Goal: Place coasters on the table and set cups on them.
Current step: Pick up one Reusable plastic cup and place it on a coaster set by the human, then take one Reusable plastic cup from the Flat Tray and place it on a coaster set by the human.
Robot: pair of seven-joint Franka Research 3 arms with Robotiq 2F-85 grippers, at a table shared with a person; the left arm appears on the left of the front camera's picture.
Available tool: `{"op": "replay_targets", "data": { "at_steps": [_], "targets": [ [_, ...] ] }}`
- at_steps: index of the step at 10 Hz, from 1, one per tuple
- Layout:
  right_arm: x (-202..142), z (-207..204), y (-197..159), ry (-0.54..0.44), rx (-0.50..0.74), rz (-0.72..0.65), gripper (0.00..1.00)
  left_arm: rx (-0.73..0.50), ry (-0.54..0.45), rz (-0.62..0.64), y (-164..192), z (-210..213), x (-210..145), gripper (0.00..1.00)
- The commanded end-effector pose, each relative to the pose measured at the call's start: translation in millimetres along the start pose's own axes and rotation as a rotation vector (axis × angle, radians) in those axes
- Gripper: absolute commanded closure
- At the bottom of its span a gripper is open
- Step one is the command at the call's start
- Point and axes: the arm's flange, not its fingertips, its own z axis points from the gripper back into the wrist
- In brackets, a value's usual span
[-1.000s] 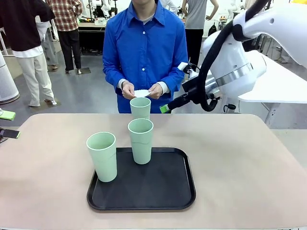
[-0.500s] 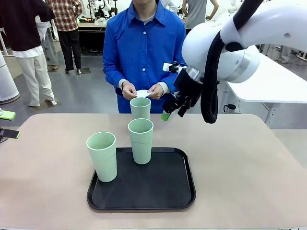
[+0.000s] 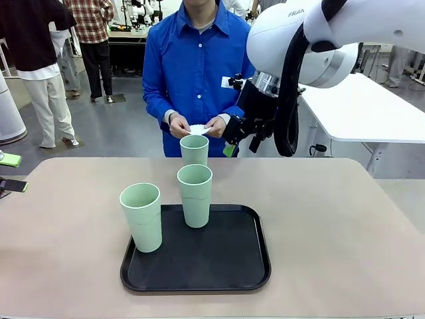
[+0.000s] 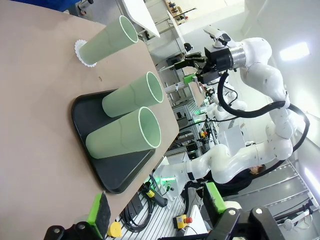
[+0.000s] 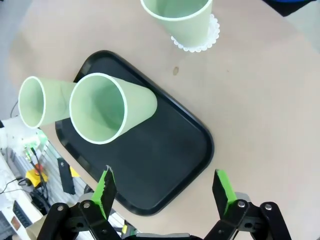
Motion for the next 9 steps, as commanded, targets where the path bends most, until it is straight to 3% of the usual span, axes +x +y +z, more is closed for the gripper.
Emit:
{"op": "replay_targets", "data": {
  "at_steps": [1,9],
  "targets": [
    [-9.8,-5.8,0.0,-0.027,0.014,0.007,0.00,-0.011,-0.009,-0.007,-0.5,1.2,0.1,0.00],
    [-2.9,-3.2,-0.7,-0.004,-0.001,-0.005,0.00,-0.011,-0.009,-0.007,-0.5,1.2,0.1,0.00]
  ]
}}
